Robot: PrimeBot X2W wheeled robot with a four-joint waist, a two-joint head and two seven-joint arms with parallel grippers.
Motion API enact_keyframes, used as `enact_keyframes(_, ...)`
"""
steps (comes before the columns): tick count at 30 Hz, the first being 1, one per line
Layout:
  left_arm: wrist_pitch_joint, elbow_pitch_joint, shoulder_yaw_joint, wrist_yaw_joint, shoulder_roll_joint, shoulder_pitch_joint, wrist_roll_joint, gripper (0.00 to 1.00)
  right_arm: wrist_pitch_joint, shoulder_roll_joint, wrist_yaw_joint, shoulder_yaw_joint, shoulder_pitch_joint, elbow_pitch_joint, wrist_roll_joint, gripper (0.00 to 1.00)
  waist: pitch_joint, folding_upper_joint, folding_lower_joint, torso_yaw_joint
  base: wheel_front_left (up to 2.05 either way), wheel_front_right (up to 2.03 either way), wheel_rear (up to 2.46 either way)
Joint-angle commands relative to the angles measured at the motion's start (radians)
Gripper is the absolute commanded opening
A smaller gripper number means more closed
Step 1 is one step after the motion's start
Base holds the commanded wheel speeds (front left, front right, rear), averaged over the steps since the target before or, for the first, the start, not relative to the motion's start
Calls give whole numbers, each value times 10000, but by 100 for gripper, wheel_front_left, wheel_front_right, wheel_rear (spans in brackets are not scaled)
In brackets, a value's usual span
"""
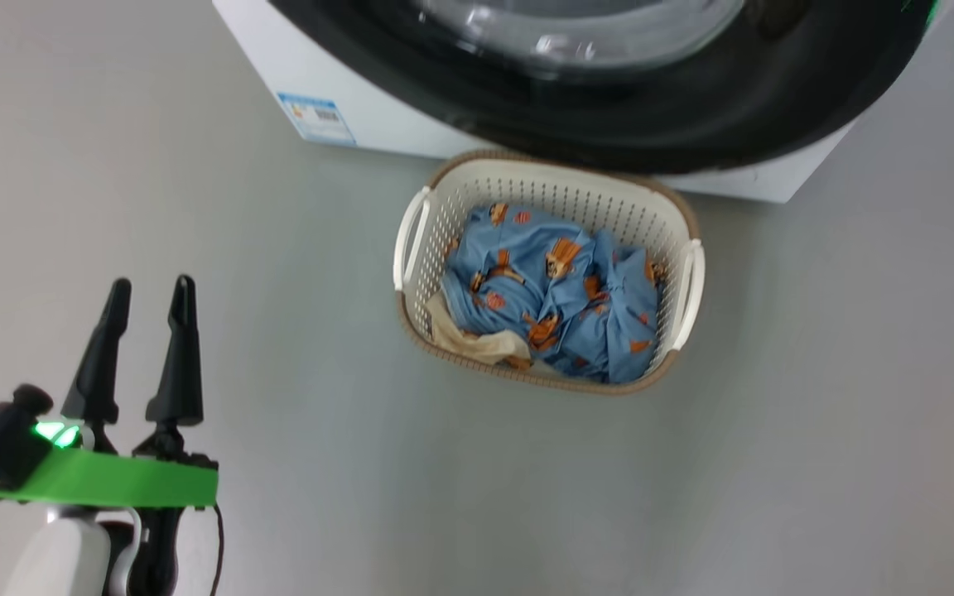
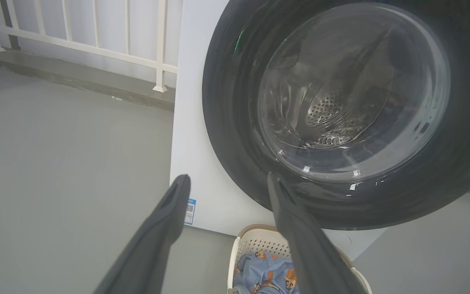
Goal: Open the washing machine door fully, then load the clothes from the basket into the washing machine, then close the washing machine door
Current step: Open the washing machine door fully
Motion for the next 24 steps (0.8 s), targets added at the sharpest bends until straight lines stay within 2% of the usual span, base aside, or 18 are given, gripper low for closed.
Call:
enact_keyframes(1, -63, -117, 427, -23, 316, 112, 69, 100, 266, 345, 60, 226, 374, -301, 92, 0, -422, 0, 1, -147, 0, 0, 0)
enact_keyframes(5, -63, -26, 457, -23, 283, 298, 142, 100, 895, 390, 60, 393, 1033, -409, 148, 0, -850, 0, 1, -232, 0, 0, 0)
enact_keyframes(12, -63, 109, 526, -23, 229, 567, 275, 100, 1340, 513, 60, 463, 1897, -787, 249, 0, -1420, 0, 1, -322, 0, 0, 0)
enact_keyframes(24, -63, 418, 662, -23, 80, 1073, 530, 100, 2220, 830, 60, 726, 3966, -2200, 498, 0, -2372, 0, 1, -137, 0, 0, 0)
